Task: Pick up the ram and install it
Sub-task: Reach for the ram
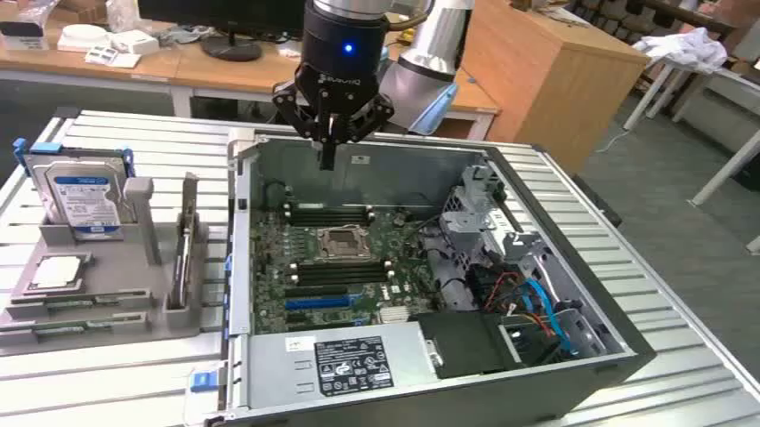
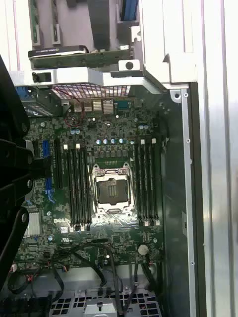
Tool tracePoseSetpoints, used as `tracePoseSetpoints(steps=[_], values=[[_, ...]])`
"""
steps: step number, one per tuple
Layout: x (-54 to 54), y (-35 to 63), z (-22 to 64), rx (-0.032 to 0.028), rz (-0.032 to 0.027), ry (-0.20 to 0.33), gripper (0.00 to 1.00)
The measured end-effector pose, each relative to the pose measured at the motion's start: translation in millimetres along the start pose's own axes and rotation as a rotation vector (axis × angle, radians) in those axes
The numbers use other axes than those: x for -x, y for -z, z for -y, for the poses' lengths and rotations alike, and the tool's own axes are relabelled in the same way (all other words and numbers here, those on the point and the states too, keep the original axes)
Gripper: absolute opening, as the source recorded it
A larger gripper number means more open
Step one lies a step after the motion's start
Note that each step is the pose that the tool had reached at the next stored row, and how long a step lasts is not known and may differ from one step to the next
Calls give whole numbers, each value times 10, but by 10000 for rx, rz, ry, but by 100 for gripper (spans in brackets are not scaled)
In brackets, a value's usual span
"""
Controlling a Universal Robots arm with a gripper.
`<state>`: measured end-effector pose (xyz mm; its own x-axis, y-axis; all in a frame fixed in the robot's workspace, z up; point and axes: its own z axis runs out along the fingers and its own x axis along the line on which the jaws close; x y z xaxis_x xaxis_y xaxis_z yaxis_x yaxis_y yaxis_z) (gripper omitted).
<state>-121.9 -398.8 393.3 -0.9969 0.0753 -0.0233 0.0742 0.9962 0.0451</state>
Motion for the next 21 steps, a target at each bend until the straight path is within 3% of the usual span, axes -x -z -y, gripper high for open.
tracePoseSetpoints(steps=[14,21], values=[[-8,-1,1,2,2,-1,11],[-166,4,12,0,0,1,11]])
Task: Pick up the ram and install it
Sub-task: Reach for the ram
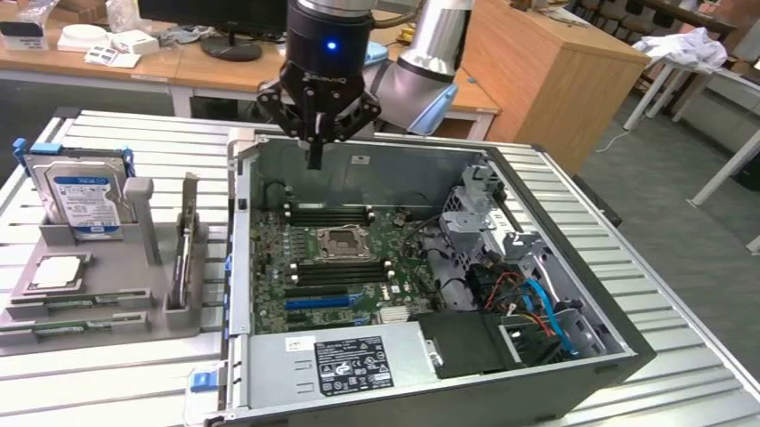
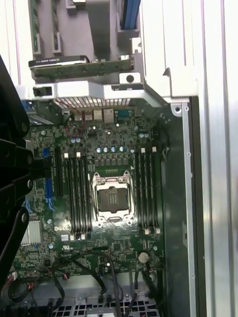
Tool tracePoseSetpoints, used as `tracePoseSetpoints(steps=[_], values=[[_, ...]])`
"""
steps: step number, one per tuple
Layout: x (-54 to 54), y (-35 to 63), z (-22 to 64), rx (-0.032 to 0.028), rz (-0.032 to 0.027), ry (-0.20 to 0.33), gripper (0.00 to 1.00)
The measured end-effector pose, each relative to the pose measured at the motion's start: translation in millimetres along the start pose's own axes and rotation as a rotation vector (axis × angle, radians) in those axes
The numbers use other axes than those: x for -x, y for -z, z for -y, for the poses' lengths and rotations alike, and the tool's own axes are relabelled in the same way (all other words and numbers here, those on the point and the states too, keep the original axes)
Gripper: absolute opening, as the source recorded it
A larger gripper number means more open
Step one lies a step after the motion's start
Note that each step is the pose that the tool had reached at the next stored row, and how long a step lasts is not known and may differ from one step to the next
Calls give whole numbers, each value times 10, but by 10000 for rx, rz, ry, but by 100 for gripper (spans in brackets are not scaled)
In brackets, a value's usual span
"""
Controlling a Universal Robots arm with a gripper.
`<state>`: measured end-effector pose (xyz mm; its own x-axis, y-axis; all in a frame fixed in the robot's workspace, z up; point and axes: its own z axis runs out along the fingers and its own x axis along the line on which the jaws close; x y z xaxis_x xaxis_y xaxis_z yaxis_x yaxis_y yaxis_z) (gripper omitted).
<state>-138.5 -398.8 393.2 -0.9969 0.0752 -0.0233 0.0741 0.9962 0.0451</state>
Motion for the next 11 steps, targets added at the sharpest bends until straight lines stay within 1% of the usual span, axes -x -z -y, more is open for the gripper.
tracePoseSetpoints(steps=[11], values=[[-383,10,28,0,0,-1,11]])
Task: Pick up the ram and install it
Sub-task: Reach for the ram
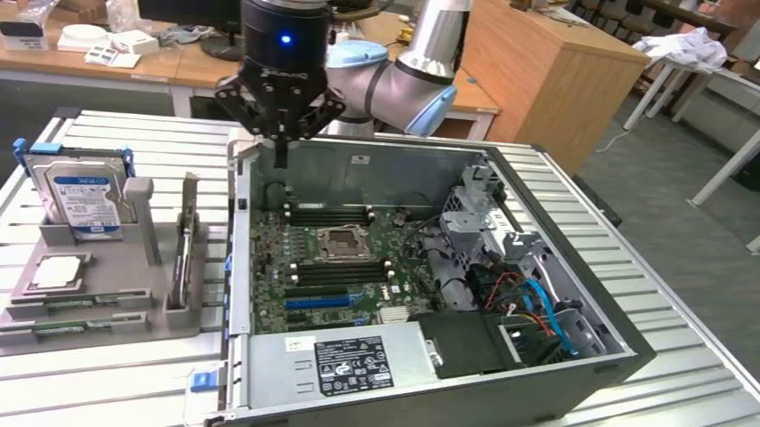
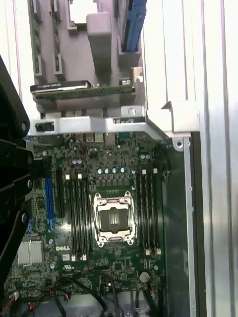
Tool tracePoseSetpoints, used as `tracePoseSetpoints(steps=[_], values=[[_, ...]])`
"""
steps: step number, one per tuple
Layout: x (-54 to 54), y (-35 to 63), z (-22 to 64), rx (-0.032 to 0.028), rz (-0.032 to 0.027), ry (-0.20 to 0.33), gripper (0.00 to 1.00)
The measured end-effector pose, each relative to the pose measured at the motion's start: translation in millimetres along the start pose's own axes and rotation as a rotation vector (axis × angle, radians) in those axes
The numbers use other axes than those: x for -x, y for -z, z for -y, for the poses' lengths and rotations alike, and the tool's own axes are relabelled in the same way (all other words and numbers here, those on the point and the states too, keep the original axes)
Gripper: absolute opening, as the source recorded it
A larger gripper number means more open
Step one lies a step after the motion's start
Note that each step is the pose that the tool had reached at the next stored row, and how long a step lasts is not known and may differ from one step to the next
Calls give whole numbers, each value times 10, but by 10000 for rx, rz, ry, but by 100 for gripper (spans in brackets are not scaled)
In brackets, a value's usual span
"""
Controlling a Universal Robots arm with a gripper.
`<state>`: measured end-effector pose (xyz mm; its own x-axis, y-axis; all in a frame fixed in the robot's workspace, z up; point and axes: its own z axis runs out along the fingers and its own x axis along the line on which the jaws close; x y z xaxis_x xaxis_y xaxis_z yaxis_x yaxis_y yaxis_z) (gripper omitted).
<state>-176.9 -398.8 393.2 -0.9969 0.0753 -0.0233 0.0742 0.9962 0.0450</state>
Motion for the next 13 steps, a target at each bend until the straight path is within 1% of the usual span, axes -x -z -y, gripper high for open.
tracePoseSetpoints(steps=[13], values=[[-442,11,33,0,1,-1,11]])
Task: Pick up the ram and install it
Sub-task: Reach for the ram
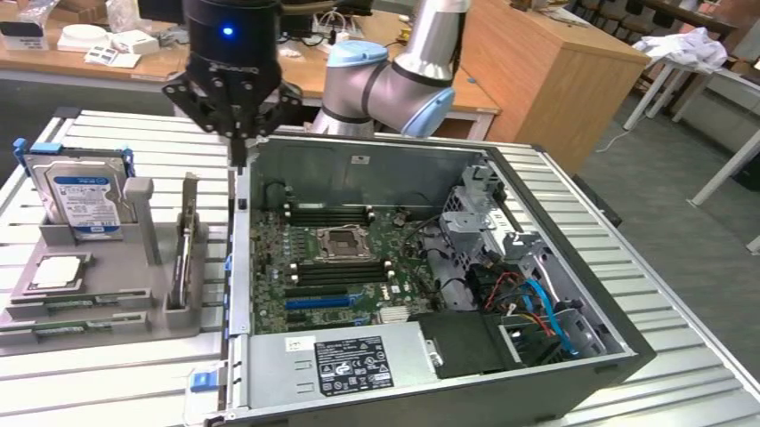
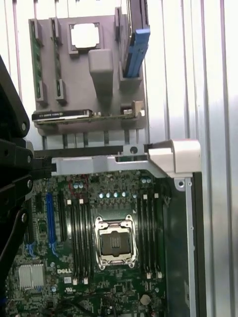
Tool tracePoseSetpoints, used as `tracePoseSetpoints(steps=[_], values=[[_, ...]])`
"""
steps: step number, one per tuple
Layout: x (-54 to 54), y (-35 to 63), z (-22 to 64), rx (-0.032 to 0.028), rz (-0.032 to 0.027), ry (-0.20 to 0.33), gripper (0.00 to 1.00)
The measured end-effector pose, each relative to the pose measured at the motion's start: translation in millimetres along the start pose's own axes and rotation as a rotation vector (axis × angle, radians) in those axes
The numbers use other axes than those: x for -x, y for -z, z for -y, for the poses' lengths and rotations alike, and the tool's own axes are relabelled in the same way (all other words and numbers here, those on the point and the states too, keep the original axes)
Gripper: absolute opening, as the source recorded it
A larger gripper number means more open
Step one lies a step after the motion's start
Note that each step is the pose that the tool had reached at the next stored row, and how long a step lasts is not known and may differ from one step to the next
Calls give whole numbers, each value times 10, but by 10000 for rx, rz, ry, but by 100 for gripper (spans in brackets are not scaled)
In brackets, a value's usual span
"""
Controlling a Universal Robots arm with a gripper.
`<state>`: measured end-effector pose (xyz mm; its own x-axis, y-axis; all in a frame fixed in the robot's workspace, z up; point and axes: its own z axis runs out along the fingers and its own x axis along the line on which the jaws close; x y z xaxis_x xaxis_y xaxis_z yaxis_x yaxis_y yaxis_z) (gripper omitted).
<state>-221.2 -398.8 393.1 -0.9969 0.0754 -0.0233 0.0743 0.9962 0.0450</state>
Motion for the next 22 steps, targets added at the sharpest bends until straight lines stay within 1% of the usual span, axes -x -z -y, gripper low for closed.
tracePoseSetpoints(steps=[10,22], values=[[-325,8,25,0,-1,1,11],[-744,17,56,0,0,2,11]])
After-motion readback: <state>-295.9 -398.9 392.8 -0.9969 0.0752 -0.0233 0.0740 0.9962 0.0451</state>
